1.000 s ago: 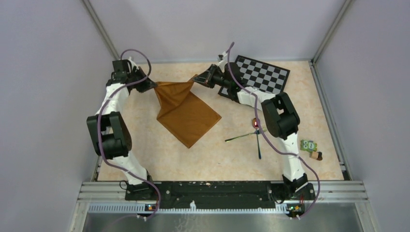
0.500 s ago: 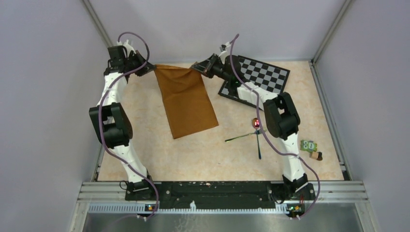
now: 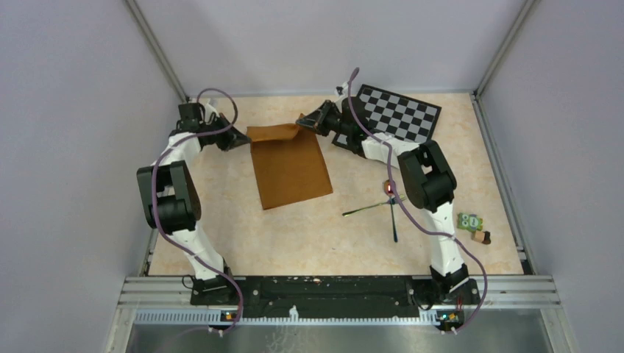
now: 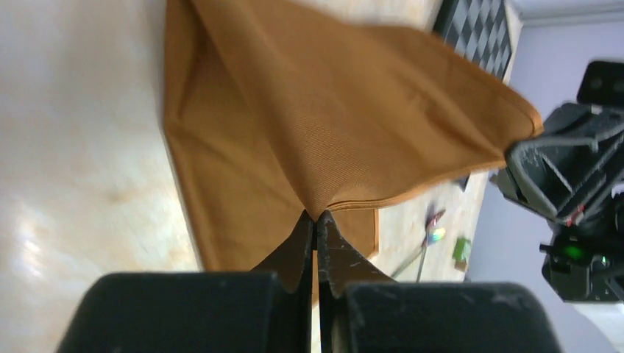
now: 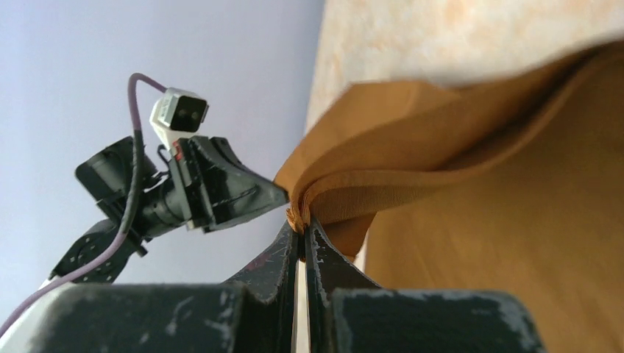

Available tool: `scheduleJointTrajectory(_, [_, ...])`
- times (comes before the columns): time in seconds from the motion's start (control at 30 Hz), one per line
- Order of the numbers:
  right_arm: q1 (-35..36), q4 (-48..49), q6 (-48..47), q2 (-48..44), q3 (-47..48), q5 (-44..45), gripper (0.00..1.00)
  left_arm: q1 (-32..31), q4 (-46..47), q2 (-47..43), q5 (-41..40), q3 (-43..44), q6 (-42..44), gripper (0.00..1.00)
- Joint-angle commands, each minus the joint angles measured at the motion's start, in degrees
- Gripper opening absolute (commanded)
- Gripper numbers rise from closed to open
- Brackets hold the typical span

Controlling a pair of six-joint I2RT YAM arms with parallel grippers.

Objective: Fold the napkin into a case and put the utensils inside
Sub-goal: Smooth out the rectangle-folded napkin at the center of the board.

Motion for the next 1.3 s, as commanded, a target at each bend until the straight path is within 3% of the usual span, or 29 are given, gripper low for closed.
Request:
scheduleJointTrajectory(0.0, [-0.4, 1.6, -0.8, -7.4, -5.5, -3.4, 0.00, -4.3, 2.0, -10.3, 3.7, -10.7, -0.3, 0.00])
scheduleJointTrajectory(0.17, [-0.6, 2.6, -1.5, -11.4, -14.7, -6.2, 0.00, -7.7, 2.6, -17.7, 2.5, -22.2, 0.1, 0.00])
scheduleJointTrajectory(0.43, [-0.9, 8.0, -0.8, -15.6, -27.2, -8.1, 0.00, -9.1, -0.2, -24.5, -2.4, -32.5, 1.8, 0.00])
scheduleJointTrajectory(0.9, [-0.3, 11.0, -1.5, -18.5, -38.2, -8.5, 0.00, -9.1, -5.4, -28.0, -6.3, -39.4, 3.5, 0.00])
scheduleJointTrajectory(1.27, [0.6, 11.3, -2.9, -16.6, -38.9, -8.1, 0.00, -9.1, -4.6, -26.6, -9.6, -40.8, 2.2, 0.00])
